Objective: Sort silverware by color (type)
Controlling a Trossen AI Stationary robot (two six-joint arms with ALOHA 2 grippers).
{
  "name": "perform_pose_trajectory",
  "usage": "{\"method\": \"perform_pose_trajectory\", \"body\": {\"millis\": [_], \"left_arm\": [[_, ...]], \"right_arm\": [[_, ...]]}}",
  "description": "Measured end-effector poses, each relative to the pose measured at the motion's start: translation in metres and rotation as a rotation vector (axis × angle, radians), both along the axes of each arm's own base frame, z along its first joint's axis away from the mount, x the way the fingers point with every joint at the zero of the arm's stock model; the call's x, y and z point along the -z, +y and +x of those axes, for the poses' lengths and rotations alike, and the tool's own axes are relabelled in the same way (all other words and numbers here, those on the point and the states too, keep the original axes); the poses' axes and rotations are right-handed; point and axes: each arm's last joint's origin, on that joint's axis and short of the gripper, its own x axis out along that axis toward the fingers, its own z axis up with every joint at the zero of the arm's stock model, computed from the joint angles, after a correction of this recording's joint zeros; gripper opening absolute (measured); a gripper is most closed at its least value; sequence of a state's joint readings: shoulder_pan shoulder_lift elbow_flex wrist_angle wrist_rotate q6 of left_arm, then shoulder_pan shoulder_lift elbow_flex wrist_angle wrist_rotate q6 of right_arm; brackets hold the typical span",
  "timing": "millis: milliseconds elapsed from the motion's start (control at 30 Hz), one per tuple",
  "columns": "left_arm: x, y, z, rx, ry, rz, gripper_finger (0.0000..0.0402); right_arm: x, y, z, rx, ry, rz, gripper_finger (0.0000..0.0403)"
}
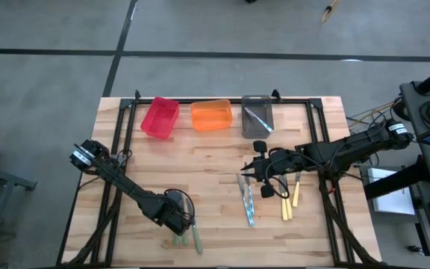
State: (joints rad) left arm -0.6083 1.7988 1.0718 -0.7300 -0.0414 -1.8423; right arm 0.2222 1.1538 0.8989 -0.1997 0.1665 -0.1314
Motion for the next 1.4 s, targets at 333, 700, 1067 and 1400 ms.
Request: {"method": "perform_pose_trajectory", "body": {"millis": [333,700,1067,1400], "left_arm": [[0.0016,0.0012,-0.001,-0.002,-0.006,0.021,0.0161],[0.0044,0.0017,-0.0044,0.003,0.007,0.03,0.0148],[0.005,0.0025,-0.0058,0.004,0.019,0.038,0.0091],[0.005,0.0033,-0.0073,-0.02,0.044,0.03,0.0031]], "right_arm": [[0.0001,0.0,0.0,0.0,0.0,0.0,0.0061],[0.0009,0.0,-0.0001,-0.001,0.0,-0.002,0.0057],[0.0009,0.0,-0.0001,-0.001,0.0,-0.002,0.0057],[0.0009,0.0,-0.0001,0.0,0.0,-0.001,0.0057]]}}
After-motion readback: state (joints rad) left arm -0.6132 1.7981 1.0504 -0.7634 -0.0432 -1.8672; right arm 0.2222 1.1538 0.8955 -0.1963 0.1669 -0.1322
